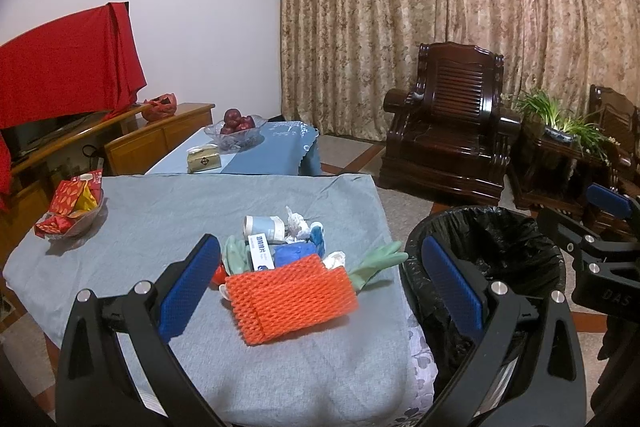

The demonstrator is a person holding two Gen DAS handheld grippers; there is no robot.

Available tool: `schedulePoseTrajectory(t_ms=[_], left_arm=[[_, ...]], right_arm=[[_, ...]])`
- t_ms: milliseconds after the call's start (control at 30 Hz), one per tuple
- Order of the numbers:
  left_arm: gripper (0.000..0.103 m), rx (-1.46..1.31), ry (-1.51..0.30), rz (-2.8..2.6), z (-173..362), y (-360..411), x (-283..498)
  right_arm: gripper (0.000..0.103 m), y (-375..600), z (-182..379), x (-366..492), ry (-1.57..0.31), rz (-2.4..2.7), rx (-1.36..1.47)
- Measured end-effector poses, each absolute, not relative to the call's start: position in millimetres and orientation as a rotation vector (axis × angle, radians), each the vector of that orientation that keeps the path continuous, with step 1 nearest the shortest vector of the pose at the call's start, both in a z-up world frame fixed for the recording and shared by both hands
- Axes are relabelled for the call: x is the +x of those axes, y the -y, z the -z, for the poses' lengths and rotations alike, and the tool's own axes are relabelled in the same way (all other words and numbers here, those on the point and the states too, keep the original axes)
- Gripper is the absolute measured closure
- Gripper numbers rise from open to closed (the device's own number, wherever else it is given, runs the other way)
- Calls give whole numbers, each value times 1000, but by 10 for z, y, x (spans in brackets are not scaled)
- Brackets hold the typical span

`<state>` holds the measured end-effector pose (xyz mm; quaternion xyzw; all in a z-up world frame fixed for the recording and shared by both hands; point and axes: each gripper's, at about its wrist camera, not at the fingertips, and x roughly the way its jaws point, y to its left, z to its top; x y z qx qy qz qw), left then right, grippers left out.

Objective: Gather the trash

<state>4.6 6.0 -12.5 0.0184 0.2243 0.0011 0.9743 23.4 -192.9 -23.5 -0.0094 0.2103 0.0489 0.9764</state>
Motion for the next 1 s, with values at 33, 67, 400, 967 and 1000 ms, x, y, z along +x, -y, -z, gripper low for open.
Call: schedulePoseTrajectory(t_ms=[33,67,400,967,1000], left_arm=[[5,38,-452,-3,121,-57,46],[5,38,-453,-2,152,-73,56],[5,39,-454,-3,161,-71,60],[5,42,-458,-3,151,-61,64],[5,42,-459,-3,151,-61,63]], right_arm=[[6,1930,235,235,-424,-99,-19],[6,1928,236,233,-424,-99,-19],[6,1917,257,247,-428,-99,-17],[6,1921,257,254,-429,-99,-15],[6,1930,248,254,-430,-100,-15]])
